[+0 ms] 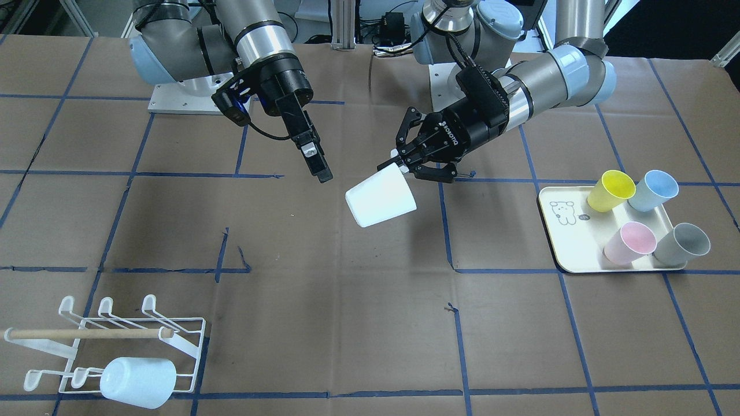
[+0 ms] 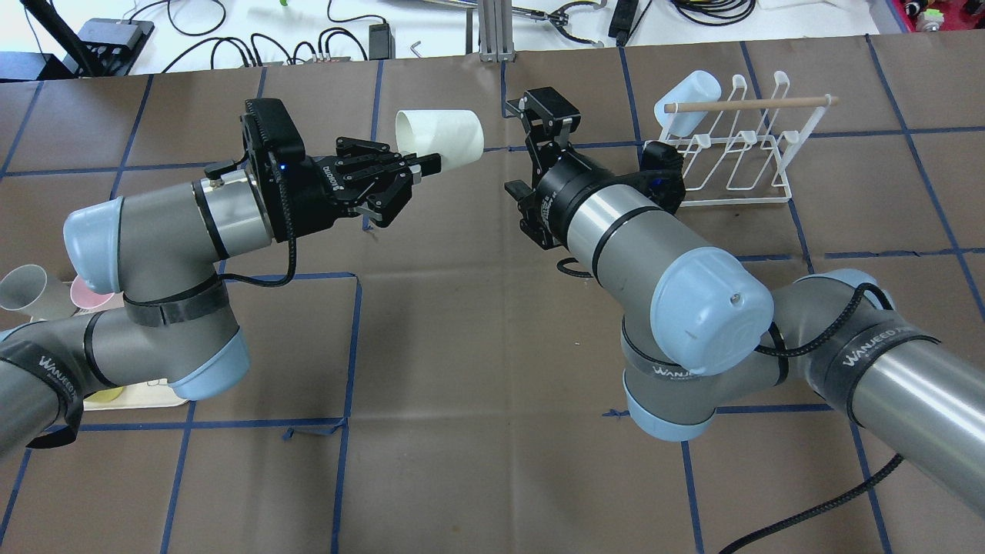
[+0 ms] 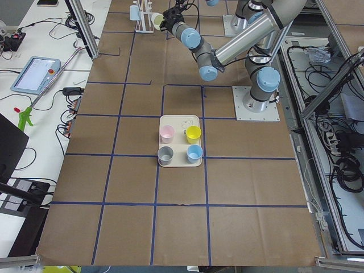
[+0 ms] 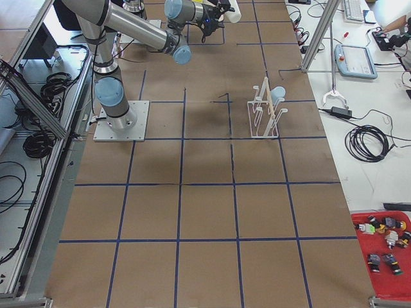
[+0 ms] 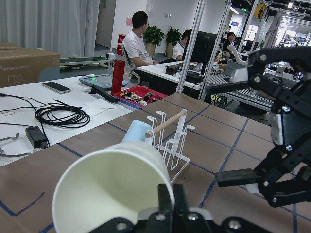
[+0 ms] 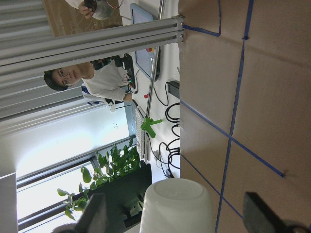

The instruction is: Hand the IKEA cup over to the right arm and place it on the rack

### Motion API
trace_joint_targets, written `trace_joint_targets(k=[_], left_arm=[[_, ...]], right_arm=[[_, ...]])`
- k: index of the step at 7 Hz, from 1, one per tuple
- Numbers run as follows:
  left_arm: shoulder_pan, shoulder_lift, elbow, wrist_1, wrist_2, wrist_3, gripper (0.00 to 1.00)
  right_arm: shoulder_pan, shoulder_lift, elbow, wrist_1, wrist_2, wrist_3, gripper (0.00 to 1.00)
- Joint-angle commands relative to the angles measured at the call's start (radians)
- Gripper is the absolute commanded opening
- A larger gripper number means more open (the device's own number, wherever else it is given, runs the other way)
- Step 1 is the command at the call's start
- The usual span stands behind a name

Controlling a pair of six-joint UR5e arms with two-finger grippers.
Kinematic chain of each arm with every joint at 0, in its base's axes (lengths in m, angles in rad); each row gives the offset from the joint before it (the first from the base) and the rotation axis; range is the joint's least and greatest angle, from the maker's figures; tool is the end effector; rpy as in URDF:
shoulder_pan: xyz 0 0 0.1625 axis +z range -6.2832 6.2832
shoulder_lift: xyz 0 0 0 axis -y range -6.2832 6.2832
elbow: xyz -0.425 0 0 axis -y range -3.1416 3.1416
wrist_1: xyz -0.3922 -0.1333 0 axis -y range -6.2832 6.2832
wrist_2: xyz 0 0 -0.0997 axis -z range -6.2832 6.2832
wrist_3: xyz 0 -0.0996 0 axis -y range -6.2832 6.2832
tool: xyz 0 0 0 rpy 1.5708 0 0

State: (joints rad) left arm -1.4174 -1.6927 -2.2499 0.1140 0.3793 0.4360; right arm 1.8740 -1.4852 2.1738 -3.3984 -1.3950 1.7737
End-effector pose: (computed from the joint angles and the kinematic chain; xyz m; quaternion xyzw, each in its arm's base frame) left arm -0.1595 -0.4460 0.3564 -0.3429 -0.7070 0.4860 0.3825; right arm 0.2842 -0.4035 0.3862 0.5276 0.6539 -0.2089 0.5003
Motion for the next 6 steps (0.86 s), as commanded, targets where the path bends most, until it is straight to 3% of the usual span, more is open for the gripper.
trace_joint_targets(k=[1,6], left_arm=[[-0.027,-0.002,-0.016,0.042,-0.01,-0.031,0.05],[-0.064,0.005,-0.019,0.046,0.003,-0.031,0.06]], right_arm=[[0.007,0.0,-0.002,0.054,0.008,0.003,1.0],[0.024,0.005,-0.042,0.094,0.007,0.033,1.0]])
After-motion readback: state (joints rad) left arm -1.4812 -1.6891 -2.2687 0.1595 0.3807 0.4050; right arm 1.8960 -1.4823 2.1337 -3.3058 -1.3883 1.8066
